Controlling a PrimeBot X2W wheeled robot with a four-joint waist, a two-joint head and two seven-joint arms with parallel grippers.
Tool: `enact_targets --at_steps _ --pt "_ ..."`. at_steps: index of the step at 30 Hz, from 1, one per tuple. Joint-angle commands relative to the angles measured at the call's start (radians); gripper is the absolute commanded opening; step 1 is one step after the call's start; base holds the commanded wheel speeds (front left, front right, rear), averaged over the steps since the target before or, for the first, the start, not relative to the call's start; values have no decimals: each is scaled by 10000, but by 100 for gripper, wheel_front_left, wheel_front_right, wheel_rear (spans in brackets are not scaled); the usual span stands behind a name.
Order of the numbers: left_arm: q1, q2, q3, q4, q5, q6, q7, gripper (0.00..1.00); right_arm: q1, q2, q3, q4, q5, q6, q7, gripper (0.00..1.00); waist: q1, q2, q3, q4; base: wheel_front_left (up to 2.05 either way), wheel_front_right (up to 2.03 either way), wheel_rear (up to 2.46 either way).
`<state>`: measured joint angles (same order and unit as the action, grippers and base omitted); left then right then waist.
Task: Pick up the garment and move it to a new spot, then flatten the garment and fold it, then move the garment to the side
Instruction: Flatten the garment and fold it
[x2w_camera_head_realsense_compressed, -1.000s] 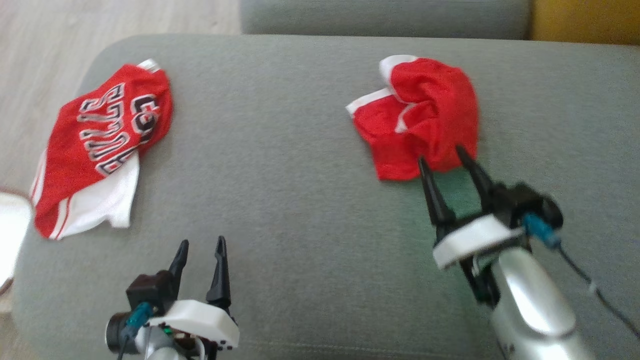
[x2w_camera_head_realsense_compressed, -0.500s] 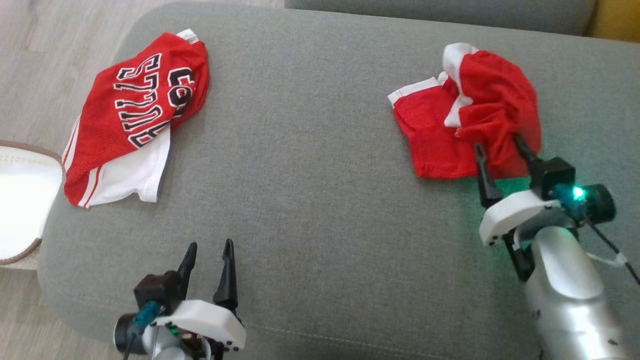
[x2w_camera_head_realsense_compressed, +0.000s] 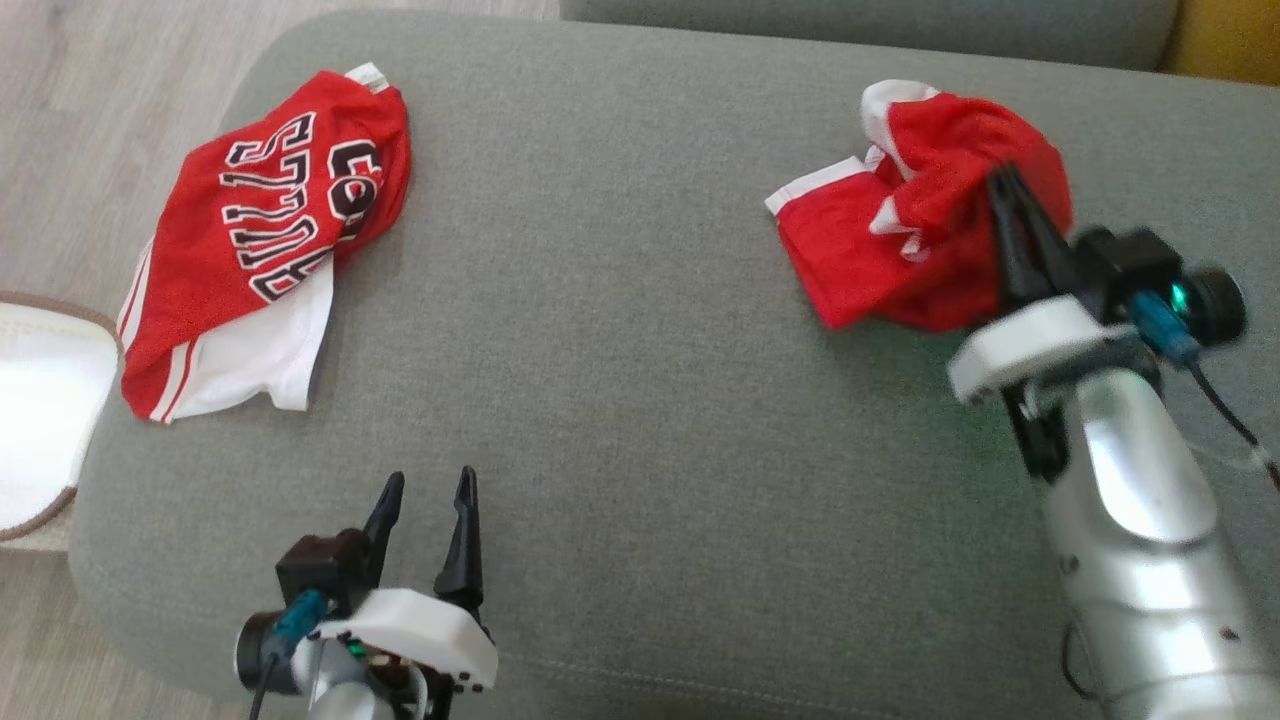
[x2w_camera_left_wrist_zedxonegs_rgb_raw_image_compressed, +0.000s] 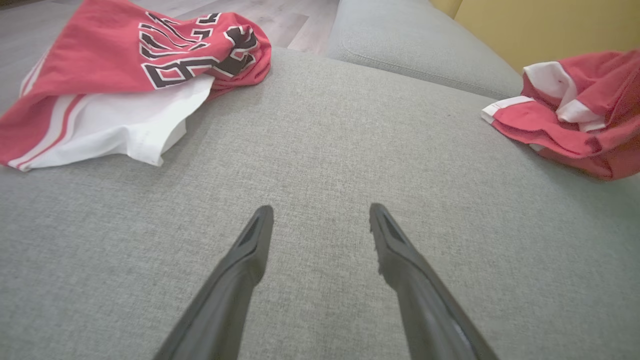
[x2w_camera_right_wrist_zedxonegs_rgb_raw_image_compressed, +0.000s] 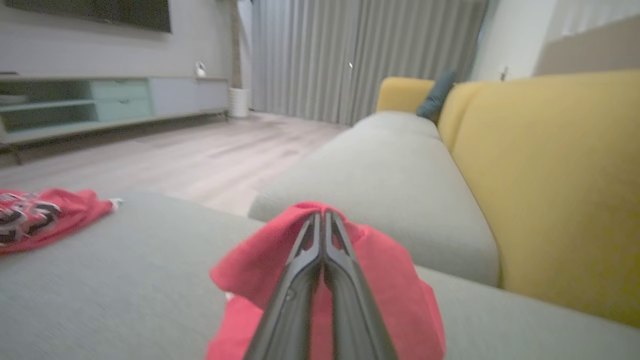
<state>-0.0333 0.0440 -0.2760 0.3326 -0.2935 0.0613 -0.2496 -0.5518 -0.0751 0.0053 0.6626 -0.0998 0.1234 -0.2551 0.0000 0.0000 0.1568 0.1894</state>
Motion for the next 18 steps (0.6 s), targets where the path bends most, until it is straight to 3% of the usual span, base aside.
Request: enact_targets --at_steps 1,7,10,14,18 --pt "-232 62 287 -196 -83 -58 -122 100 -736 161 661 -677 261 73 -67 0 0 0 -109 -63 0 0 0" --pt "-248 62 -113 -45 -152 -152 -122 100 -1897 216 2887 -2213 1848 73 -67 0 0 0 -451 69 0 0 0" --pt "-209 62 -237 12 -198 -140 -122 100 -2347 234 3528 -3009 2919 73 -67 0 0 0 -569 127 0 0 0" --pt "-41 62 -270 20 -194 -124 -122 100 -2245 235 3348 -3481 3685 73 -67 0 0 0 -696 88 0 0 0" --pt "41 62 -260 9 -179 -140 -122 100 -1201 -296 2633 -2859 4043 73 -67 0 0 0 -631 -30 0 0 0"
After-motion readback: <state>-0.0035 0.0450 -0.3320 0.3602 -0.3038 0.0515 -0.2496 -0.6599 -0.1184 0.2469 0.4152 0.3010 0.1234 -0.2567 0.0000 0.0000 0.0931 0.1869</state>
